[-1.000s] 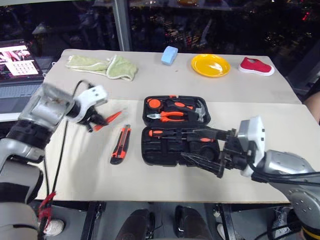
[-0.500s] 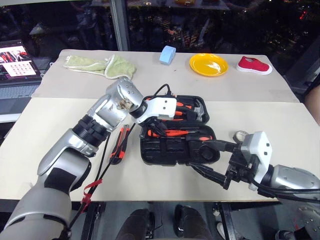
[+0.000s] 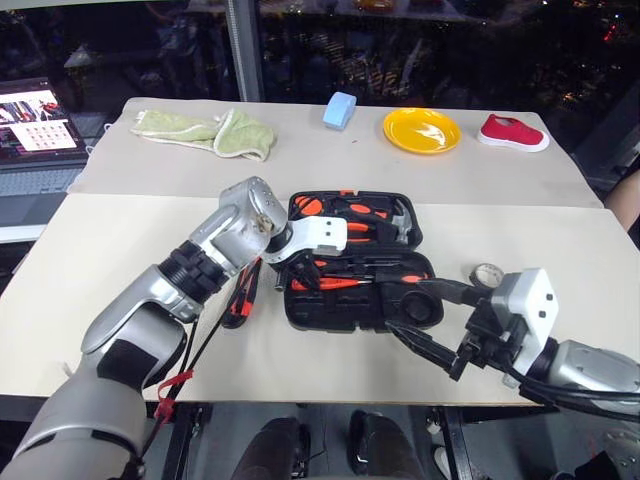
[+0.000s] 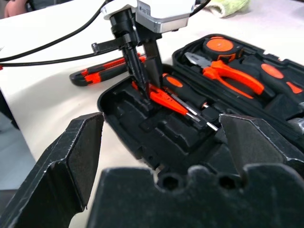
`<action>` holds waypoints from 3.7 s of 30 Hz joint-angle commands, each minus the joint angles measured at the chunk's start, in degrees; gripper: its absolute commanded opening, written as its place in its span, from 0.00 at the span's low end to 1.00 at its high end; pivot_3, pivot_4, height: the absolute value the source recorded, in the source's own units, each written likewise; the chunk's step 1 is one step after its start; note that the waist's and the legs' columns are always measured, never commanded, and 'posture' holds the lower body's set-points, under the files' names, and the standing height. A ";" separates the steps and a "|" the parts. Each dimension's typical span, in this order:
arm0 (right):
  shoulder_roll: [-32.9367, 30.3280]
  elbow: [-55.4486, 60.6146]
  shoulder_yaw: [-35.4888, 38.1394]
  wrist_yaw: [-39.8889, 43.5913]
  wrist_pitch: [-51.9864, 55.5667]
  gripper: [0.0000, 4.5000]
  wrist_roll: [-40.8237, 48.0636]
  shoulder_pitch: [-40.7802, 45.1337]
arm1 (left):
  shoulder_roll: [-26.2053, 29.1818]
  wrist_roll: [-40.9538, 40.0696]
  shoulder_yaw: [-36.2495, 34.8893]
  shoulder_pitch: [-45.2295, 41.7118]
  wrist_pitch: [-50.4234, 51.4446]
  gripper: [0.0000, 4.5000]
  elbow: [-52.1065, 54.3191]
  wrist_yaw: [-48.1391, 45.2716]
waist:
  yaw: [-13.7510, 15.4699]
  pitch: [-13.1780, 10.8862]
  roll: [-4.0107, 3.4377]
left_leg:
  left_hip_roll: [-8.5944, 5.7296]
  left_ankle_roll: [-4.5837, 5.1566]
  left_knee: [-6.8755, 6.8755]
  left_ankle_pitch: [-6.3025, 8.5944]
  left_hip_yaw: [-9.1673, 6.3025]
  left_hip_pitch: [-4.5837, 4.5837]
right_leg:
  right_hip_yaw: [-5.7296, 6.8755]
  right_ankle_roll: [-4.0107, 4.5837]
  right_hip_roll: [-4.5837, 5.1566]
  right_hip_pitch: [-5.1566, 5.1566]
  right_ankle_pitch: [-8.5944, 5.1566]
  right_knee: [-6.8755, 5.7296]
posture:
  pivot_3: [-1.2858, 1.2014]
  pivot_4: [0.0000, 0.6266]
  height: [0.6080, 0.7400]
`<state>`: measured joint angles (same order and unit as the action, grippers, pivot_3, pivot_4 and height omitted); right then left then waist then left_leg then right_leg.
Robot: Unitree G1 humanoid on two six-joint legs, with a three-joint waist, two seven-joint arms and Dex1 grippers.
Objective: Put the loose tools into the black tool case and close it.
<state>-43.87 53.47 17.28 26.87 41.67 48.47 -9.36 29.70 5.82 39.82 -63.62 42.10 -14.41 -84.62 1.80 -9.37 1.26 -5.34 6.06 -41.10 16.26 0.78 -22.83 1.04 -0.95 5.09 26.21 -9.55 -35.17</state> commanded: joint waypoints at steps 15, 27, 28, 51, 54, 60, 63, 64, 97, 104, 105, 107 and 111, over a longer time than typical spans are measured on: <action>1.82 0.55 -0.81 -1.19 -1.69 1.00 -0.87 1.47 | -3.35 1.78 1.18 -1.29 0.35 0.09 -3.58 -0.57 | 0.39 0.01 -0.02 | 0.00 0.00 0.00 0.00 0.00 0.01 | -0.01 0.00 0.01 -0.03 0.00 0.03 | 0.52 0.24 0.94; 2.44 0.34 -0.98 -0.72 -1.57 1.00 -0.93 0.67 | -1.53 -1.47 -2.57 -1.78 -1.27 0.75 -2.47 -3.78 | 0.37 0.04 -0.05 | 0.00 0.00 -0.02 0.00 0.00 -0.01 | -0.01 0.00 0.01 -0.01 0.00 0.02 | 0.52 0.24 0.94; 2.41 0.17 -1.08 -0.41 -1.63 1.00 -1.09 0.46 | -0.71 -2.23 -3.51 -1.82 -2.29 0.86 -2.11 -4.53 | 0.32 0.04 -0.05 | 0.00 0.00 -0.02 0.00 0.00 -0.01 | -0.02 0.00 0.01 -0.01 0.00 0.01 | 0.52 0.24 0.94; -1.24 -2.67 4.63 4.04 -1.07 1.00 -1.09 -1.08 | -7.32 -20.70 -29.45 16.49 -13.40 0.00 -5.06 8.35 | 0.34 0.05 -0.06 | -0.01 -0.11 -0.08 -0.01 0.01 0.07 | -0.04 0.02 0.03 -0.04 0.02 -0.04 | 0.52 0.24 0.94; -1.62 -2.70 4.80 3.76 -0.67 1.00 -0.61 -0.59 | -8.10 -20.27 -28.87 17.74 -13.22 0.00 -5.17 10.55 | 0.64 0.05 -0.06 | -0.02 -0.16 -0.09 0.03 0.01 0.07 | -0.02 0.01 0.06 -0.07 0.03 -0.03 | 0.52 0.24 0.94; -1.94 -2.42 4.75 3.17 -0.25 1.00 0.05 -0.29 | -8.85 -18.15 -26.94 19.09 -15.45 0.00 -6.62 13.22 | 0.47 0.05 -0.06 | -0.03 -0.14 -0.07 0.03 0.01 0.06 | -0.05 -0.01 0.07 -0.04 0.04 -0.03 | 0.52 0.24 0.94; -2.04 -2.42 4.96 3.17 -0.28 1.00 0.08 -0.72 | -9.36 -17.32 -26.00 19.48 -17.32 0.00 -6.85 13.50 | 0.47 0.05 -0.06 | -0.03 -0.16 -0.07 0.03 0.01 0.06 | -0.05 0.00 0.07 -0.04 0.05 -0.03 | 0.52 0.24 0.94; -2.07 -2.46 4.91 3.11 -0.30 1.00 0.10 -0.71 | -9.63 -17.22 -25.80 19.57 -17.31 0.00 -6.77 13.70 | 0.48 0.05 -0.06 | -0.03 -0.16 -0.07 0.04 0.01 0.07 | -0.06 0.00 0.07 -0.05 0.05 -0.02 | 0.52 0.24 0.94; -2.07 -5.18 3.30 3.22 -0.17 1.00 0.58 1.61 | -4.12 -11.67 -21.22 27.97 -24.39 0.00 -2.17 16.75 | 0.34 0.15 -0.12 | 0.01 -0.35 0.24 0.26 0.01 0.95 | -0.08 -0.01 0.10 -0.92 0.03 0.19 | 0.52 0.24 0.94; -2.03 -5.25 2.78 3.54 -0.52 1.00 0.10 1.34 | -2.93 -10.64 -20.38 29.06 -25.61 0.00 -2.87 16.90 | 0.31 0.17 -0.14 | 0.02 0.09 0.25 0.55 0.01 1.25 | -0.08 -0.06 0.10 -1.06 0.01 0.22 | 0.52 0.24 0.94; -2.12 -5.26 2.71 3.71 -0.56 1.00 0.02 1.29 | -2.69 -10.55 -20.23 29.22 -25.71 0.00 -2.89 16.77 | 0.30 0.17 -0.15 | 0.02 0.08 0.25 0.55 0.01 1.27 | -0.08 -0.05 0.10 -1.07 0.01 0.22 | 0.52 0.24 0.94; -2.20 -5.22 2.54 4.03 -0.75 1.00 -0.29 1.03 | -2.22 -10.49 -20.09 29.59 -26.19 0.00 -3.13 16.55 | 0.28 0.22 -0.22 | 0.02 0.07 0.26 0.55 0.01 1.31 | -0.08 -0.05 0.10 -1.07 0.00 0.22 | 0.52 0.24 0.94; -2.17 -5.26 2.30 4.10 -0.70 1.00 -0.43 1.54 | -1.67 -10.14 -19.95 29.94 -26.45 0.00 -4.06 16.51 | 0.36 0.28 -0.30 | 0.03 0.07 0.27 0.57 0.01 1.39 | -0.08 -0.07 0.10 -1.13 -0.01 0.24 | 0.52 0.24 0.94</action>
<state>-45.50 47.58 18.86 30.88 41.70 48.02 -8.22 26.74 -7.27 17.53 -35.71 14.85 -15.74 -68.04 2.17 -9.09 0.96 -5.31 6.14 -40.83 16.84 0.80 -21.40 0.95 -1.03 5.20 25.04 -9.56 -34.93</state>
